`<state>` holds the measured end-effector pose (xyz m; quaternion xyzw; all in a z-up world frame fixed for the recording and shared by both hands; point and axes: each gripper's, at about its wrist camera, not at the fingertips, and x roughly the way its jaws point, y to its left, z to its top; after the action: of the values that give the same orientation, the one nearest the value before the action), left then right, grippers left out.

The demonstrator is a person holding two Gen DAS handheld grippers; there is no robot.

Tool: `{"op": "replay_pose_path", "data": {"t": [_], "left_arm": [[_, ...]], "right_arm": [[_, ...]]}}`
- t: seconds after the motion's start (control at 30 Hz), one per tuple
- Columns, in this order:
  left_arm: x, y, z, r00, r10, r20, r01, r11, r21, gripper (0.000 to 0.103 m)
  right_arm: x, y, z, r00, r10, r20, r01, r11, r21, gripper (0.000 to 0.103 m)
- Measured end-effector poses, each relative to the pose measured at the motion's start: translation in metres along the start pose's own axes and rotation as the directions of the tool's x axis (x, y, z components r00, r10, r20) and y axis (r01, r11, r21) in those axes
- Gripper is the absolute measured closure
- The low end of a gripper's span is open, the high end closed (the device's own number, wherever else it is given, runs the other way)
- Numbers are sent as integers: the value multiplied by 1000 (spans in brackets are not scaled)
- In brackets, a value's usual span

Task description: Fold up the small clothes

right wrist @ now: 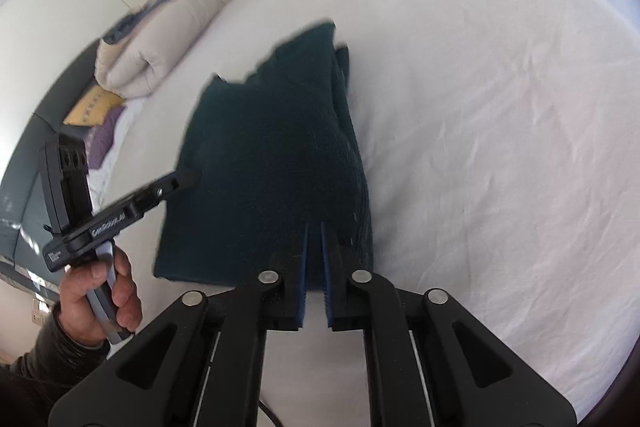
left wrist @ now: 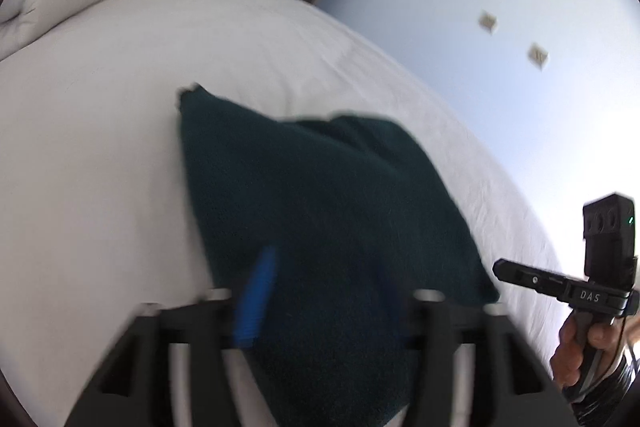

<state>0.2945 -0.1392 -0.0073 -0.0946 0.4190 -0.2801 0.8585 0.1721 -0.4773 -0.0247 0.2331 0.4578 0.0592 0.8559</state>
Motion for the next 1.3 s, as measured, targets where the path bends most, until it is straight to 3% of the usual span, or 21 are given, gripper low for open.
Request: {"op": "replay_pose_path", "data": {"t": [0.03, 0.1, 0.13, 0.27, 0.33, 0.4, 0.47, 0.57, 0.6, 0.77, 0.83, 1.07, 1.3], "left_arm": [[-7, 8, 2, 998, 32, 46, -30, 999, -32, 0], [-9, 22, 5, 997, 38, 66, -33, 997, -73, 0], [-3, 27, 7, 999, 27, 32, -25, 996, -86, 1], [27, 46, 3, 996, -25, -83, 11, 987, -163, 10], [48, 54, -3, 984, -89, -155, 50, 971, -235, 17], [54, 53, -3, 984, -98, -151, 57, 965, -255, 17], [61, 49, 2, 979, -113, -172, 66, 964, -259, 17], [71, 43, 11, 973, -101, -206, 44, 963, -264, 28], [73, 41, 13, 973, -91, -214, 34, 966, -257, 33], [70, 33, 18, 971, -64, -233, 11, 975, -221, 54], [63, 31, 21, 971, -60, -232, 9, 976, -216, 60], [-3, 20, 10, 981, -31, -191, -5, 983, -185, 63], [-113, 38, -35, 987, 21, -157, -46, 987, -153, 63]], "right_arm": [[-4, 0, 5, 1000, 8, 22, -8, 1000, 3, 54], [-5, -2, 19, 999, -8, 49, 7, 1000, 27, 14], [-5, -2, 25, 997, -5, 71, 2, 999, 38, 14], [22, -8, 56, 998, 45, 38, -47, 996, 72, 14], [42, -15, 71, 995, 93, -21, -90, 989, 114, 16], [71, -24, 85, 991, 92, -96, -74, 982, 176, 17], [87, -29, 93, 988, 112, -108, -89, 975, 201, 19], [96, -18, 101, 986, 95, -134, -75, 986, 147, 41], [102, -13, 103, 985, 78, -155, -60, 991, 117, 56], [107, -1, 103, 983, 21, -185, -9, 998, 66, 74], [105, 9, 102, 986, -10, -166, 16, 999, 37, 81], [36, 86, 74, 990, -120, -72, 111, 986, -123, 83], [-15, 167, 2, 997, -23, -67, 9, 981, -195, 83]]}}
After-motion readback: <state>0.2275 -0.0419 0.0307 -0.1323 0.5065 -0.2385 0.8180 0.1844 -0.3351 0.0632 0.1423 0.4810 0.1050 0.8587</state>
